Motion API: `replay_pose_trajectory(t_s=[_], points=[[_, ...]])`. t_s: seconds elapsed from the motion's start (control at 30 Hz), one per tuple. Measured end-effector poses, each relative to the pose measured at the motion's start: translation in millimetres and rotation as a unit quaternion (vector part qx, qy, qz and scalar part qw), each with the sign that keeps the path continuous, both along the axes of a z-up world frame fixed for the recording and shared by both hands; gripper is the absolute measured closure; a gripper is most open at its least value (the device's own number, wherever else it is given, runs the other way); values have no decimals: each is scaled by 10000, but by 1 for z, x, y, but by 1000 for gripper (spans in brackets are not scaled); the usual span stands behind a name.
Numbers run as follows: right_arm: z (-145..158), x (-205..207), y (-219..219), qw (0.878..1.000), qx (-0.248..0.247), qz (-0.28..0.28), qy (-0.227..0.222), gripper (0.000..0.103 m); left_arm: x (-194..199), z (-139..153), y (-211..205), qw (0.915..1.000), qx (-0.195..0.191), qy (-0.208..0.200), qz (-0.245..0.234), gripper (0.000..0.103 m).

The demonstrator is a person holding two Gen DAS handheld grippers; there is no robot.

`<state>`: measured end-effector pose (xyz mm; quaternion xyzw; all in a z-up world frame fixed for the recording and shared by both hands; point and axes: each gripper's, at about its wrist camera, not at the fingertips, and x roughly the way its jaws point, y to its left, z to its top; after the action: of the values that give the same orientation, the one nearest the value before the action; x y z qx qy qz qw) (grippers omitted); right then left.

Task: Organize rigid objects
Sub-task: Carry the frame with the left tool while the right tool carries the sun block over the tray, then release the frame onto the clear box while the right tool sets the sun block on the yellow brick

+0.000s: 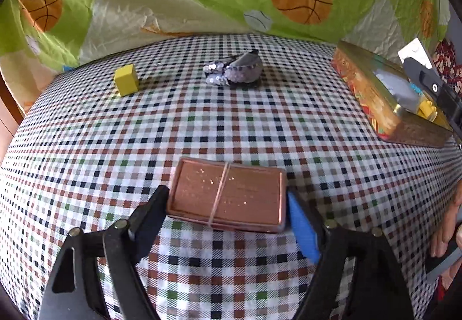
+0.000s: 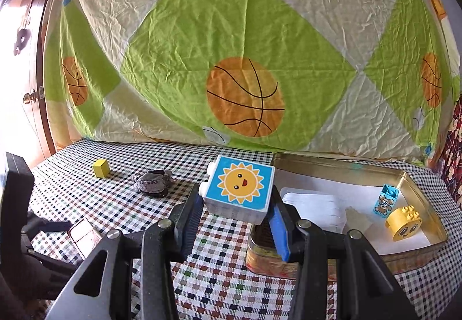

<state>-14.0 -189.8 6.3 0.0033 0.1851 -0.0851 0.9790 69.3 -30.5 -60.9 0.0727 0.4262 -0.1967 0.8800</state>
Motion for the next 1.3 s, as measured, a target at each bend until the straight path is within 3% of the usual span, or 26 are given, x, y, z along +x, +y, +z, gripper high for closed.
replay_pose_trajectory(t_s=[0.13,0.5,0.7,0.97,1.3], points=[[2,-2,0,10000,-16,57,-44,57,-5,4,-1,9999,80,-96,45,24],[18,-25,-39,9953,691,452,-499,57,-36,61,-19,9905,-766,-1141,112,24],[20,-33,-69,9963,628,116,-571,57,-43,87,-62,9857,-886,-1432,-109,24],[21,-46,-119,9955,464,-499,-660,57,-48,96,-114,9821,-1012,-1517,-476,24],[16,-60,-188,9910,268,-1203,-522,57,-54,92,-183,9809,-832,-1575,-786,24]])
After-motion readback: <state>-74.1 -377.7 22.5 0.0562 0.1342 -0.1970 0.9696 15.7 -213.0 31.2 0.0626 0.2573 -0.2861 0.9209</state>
